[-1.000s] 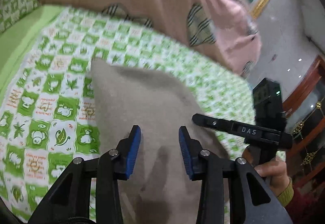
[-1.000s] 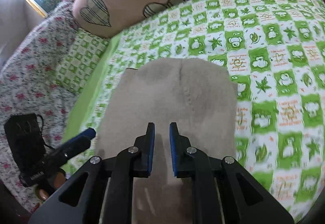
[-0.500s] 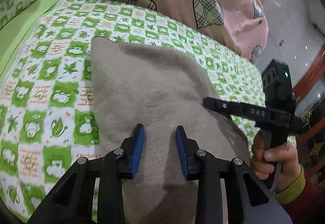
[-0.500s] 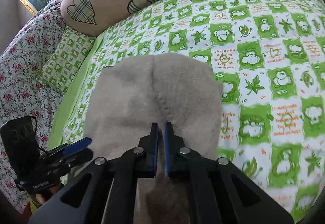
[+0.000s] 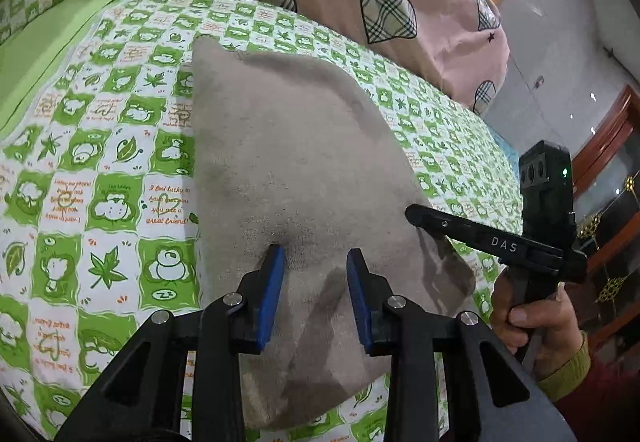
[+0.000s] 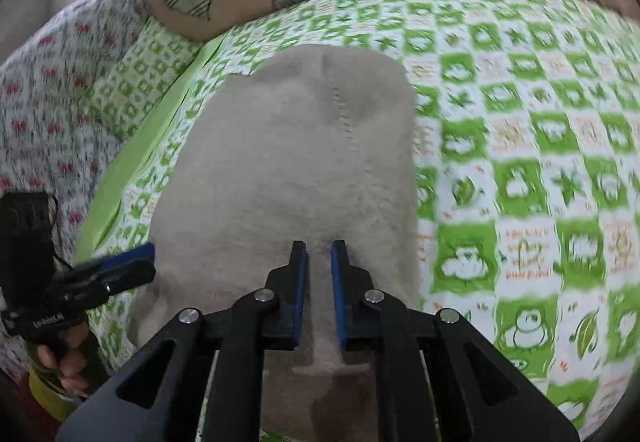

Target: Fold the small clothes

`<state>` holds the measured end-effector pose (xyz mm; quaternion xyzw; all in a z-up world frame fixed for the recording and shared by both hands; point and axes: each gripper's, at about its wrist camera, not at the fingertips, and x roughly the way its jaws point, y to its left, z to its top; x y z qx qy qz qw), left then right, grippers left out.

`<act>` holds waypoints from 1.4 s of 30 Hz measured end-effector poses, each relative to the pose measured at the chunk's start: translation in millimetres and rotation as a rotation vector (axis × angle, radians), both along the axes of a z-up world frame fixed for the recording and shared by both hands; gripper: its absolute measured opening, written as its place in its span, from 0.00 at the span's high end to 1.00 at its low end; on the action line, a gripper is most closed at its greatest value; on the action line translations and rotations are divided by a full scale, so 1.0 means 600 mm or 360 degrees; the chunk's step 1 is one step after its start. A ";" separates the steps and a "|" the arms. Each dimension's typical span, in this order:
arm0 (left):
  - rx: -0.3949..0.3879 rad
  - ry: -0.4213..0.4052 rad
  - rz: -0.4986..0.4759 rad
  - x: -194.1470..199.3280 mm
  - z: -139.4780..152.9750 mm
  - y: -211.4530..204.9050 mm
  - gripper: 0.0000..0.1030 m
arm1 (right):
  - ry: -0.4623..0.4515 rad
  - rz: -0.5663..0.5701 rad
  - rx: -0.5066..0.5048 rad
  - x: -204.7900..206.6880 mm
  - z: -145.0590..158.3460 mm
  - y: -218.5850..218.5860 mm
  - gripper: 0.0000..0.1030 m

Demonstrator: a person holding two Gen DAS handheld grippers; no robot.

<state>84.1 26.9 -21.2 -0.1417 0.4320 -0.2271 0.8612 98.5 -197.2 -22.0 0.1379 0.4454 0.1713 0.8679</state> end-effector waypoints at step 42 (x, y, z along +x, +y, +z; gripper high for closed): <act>0.0273 0.0133 0.0298 -0.105 -0.044 0.024 0.50 | 0.0054 -0.0075 -0.0032 -0.136 -0.028 -0.038 0.70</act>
